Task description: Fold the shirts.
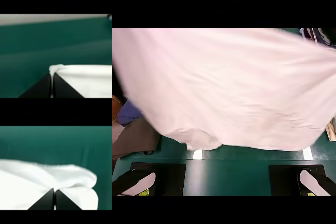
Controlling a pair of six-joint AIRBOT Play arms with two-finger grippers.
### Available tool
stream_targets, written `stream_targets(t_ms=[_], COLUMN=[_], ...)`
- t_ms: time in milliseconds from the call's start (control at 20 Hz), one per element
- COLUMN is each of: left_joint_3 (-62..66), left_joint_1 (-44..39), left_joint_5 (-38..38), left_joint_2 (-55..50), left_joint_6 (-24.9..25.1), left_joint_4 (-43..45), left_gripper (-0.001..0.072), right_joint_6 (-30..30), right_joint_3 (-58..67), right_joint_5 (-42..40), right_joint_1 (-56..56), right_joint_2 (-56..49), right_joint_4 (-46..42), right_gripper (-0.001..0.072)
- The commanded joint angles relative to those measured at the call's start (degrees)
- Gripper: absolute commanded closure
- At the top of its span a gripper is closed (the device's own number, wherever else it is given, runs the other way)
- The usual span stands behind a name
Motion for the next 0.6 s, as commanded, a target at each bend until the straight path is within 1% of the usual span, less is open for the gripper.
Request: stream_targets(t_ms=[0,150,200,300,400,500,550], left_joint_3=[-6.23,-9.51,-9.70,-9.68,-9.68,-9.73,-9.73], left_joint_1=[0.02,0.02,0.02,0.02,0.02,0.04,0.11], left_joint_5=[-6.60,-5.20,-3.96,1.14,6.99,9.70,9.66], left_joint_2=[-12.70,-23.15,-26.03,-30.51,-32.92,-33.73,-33.73], left_joint_6=[0.09,0.15,0.55,3.19,3.06,3.04,3.08], left_joint_4=[-0.68,-1.60,-1.62,-1.75,-1.77,-1.73,-1.29], left_gripper=[0.0684,0.0684,0.0684,0.0684,0.0684,0.0682,0.0672], right_joint_6=[1.03,0.92,0.94,0.85,0.85,0.85,0.85], right_joint_3=[-10.73,-18.40,-18.99,-17.46,-13.66,-8.96,-6.51], right_joint_5=[-1.79,-11.87,-15.13,-20.22,-22.45,-22.16,-21.68], right_joint_1=[5.53,9.79,10.73,12.20,13.33,14.19,14.29], right_joint_2=[-8.57,-16.79,-19.69,-24.85,-29.57,-33.73,-35.30], right_joint_4=[-6.73,-7.30,-7.10,-7.08,-7.08,-7.06,-7.04], right_gripper=[0.0699,0.0699,0.0699,0.0698,0.0698,0.0694,0.0578])
